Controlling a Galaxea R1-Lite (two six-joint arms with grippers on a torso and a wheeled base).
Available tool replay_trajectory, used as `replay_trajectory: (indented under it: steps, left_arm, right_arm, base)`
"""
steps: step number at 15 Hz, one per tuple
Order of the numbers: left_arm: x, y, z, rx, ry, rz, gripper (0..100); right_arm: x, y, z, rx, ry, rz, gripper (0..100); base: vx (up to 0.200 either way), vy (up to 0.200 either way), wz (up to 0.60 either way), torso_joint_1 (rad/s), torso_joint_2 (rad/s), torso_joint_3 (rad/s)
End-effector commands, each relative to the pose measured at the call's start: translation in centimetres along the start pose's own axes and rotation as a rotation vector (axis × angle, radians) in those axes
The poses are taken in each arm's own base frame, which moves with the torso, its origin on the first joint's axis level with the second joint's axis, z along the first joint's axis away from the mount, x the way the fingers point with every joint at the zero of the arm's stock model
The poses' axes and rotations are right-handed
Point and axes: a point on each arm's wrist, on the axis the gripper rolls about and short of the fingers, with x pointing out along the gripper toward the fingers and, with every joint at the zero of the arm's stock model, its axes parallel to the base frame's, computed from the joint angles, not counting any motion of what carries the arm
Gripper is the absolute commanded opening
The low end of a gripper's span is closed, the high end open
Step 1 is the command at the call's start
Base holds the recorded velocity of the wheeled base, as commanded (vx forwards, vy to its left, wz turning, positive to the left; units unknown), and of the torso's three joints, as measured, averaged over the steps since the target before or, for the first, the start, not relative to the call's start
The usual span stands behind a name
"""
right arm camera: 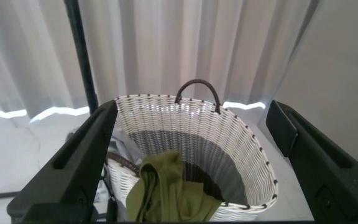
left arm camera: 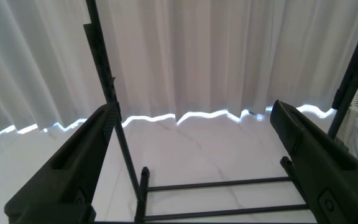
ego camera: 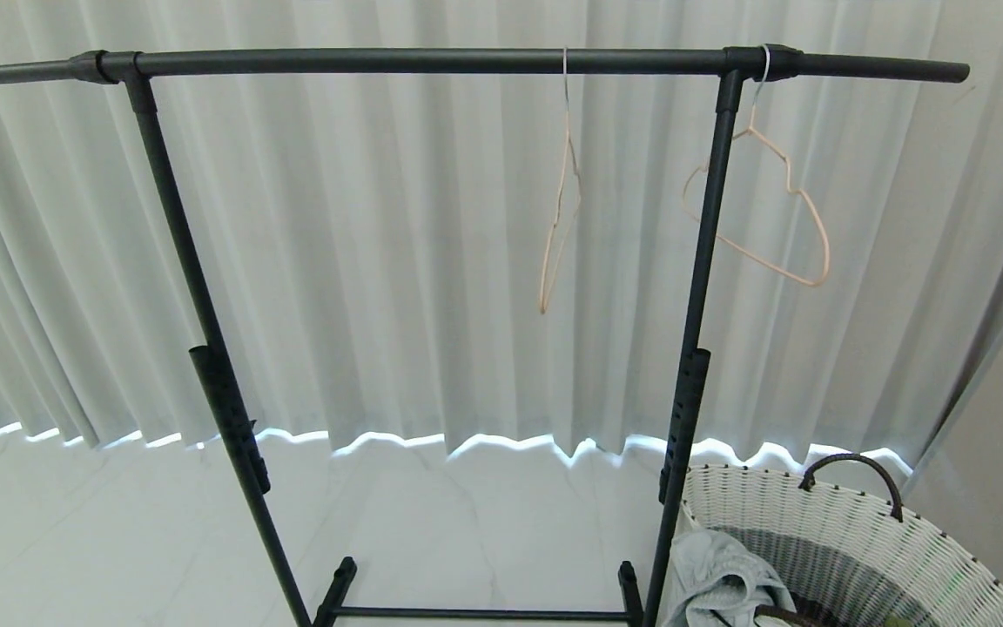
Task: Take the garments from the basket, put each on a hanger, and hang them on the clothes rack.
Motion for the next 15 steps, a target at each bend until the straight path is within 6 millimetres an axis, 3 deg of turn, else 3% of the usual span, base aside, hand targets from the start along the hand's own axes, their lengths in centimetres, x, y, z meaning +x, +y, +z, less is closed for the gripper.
replay_trajectory:
  steps: [1, 5, 7, 9, 10, 12, 14, 15]
  left_arm:
    - [0.0, 0.0, 0.0, 0.0, 0.002, 0.0, 100]
    - [0.0, 0.0, 0.0, 0.0, 0.002, 0.0, 100]
    - [0.0, 0.0, 0.0, 0.0, 0.002, 0.0, 100]
    - [0.0, 0.0, 0.0, -0.002, 0.002, 0.0, 100]
    - [0.0, 0.0, 0.0, -0.013, 0.002, 0.0, 100]
    - [0.0, 0.0, 0.0, -0.022, 0.0, 0.0, 100]
    - [0.0, 0.0, 0.0, -0.029, 0.002, 0.0, 100]
    - [0.0, 0.0, 0.0, -0.031, 0.0, 0.0, 100]
  right_arm:
    - [0.1, 0.0, 0.0, -0.003, 0.013, 0.005, 100]
    - [-0.1, 0.0, 0.4, -0.027, -0.031, 0.022, 100]
    - [-0.1, 0.2, 4.0, 0.002, -0.014, 0.144, 100]
    - [1.6, 0.3, 6.5, -0.018, 0.076, 0.176, 100]
    - [3.8, 0.5, 7.8, -0.042, 0.186, 0.156, 100]
    - [7.9, 1.0, 8.5, -0.083, 0.31, 0.137, 100]
    - [11.1, 1.3, 7.4, -0.127, 0.39, 0.131, 100]
    - [13.1, 1.3, 5.9, -0.174, 0.447, 0.126, 100]
  base:
    - [0.0, 0.0, 0.0, 0.0, 0.0, 0.0]
    - [0.0, 0.0, 0.0, 0.0, 0.0, 0.0]
    - [0.0, 0.0, 0.0, 0.0, 0.0, 0.0]
    - [0.0, 0.0, 0.0, 0.0, 0.0, 0.0]
    - [0.0, 0.0, 0.0, 0.0, 0.0, 0.0]
    - [0.0, 0.0, 0.0, 0.0, 0.0, 0.0]
    - [0.0, 0.0, 0.0, 0.0, 0.0, 0.0]
    - [0.0, 0.0, 0.0, 0.0, 0.0, 0.0]
